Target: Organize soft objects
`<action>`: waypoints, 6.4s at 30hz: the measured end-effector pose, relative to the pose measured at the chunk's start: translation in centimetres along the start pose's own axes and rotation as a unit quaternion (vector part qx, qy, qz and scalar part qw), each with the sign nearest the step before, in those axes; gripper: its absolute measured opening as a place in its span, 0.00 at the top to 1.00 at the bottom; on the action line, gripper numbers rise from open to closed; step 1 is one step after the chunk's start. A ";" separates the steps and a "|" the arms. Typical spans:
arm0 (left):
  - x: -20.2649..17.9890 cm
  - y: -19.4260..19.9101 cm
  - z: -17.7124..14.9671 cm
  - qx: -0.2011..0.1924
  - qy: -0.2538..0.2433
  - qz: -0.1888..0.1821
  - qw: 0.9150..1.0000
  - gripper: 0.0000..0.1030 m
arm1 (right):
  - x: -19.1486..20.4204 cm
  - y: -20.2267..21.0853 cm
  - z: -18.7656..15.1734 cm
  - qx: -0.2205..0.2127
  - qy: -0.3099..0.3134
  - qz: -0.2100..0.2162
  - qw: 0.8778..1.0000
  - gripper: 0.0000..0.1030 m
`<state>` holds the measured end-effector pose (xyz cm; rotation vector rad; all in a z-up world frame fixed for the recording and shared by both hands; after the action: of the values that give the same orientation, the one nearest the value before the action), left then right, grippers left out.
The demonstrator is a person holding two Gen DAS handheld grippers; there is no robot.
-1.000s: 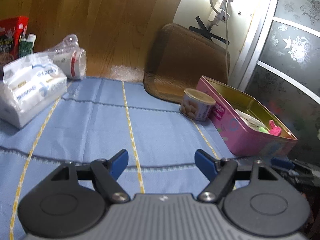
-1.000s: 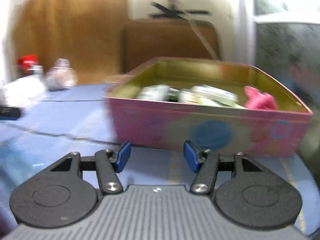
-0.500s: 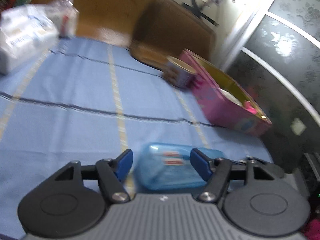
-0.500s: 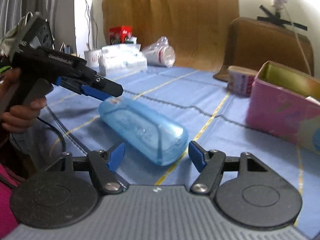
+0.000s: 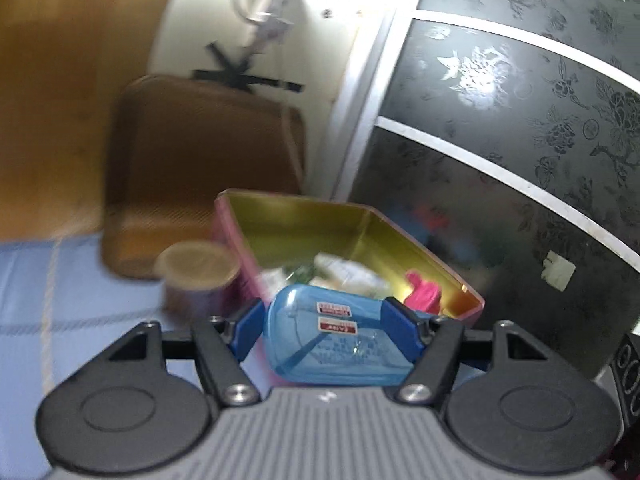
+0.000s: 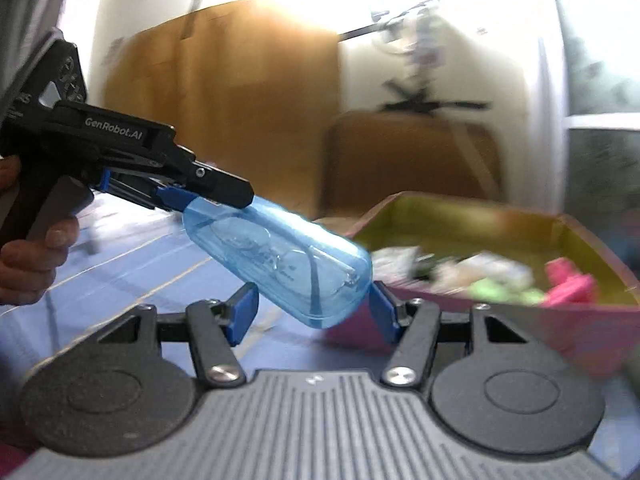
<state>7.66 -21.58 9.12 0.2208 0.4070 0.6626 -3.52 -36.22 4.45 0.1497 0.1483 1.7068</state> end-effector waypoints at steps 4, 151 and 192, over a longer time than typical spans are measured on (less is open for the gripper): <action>-1.3 -4.9 0.9 0.006 0.002 0.001 1.000 0.36 | -4.0 -1.5 0.6 0.001 -0.006 -0.051 0.999 0.39; -1.7 6.3 -7.1 0.031 -0.146 0.294 0.944 0.00 | 3.8 4.0 -0.9 -0.036 -0.215 -0.178 0.960 0.06; -1.4 5.1 -7.6 0.050 -0.150 0.284 0.946 0.00 | 3.9 3.2 -1.6 -0.020 -0.224 -0.188 0.956 0.06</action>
<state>0.56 -17.99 4.38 0.5409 0.0749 1.1573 -7.47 -32.83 3.51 0.4441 -0.1866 1.2600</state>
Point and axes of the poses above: each gripper's, at about its wrist camera, not at the fingertips, and y roughly against the way its jaws point, x to its left, z to its top, the point moved 3 cm from there along -y, roughly the way its jaws point, and after that the axes turned 6 degrees about -x, right-handed, at the moved point
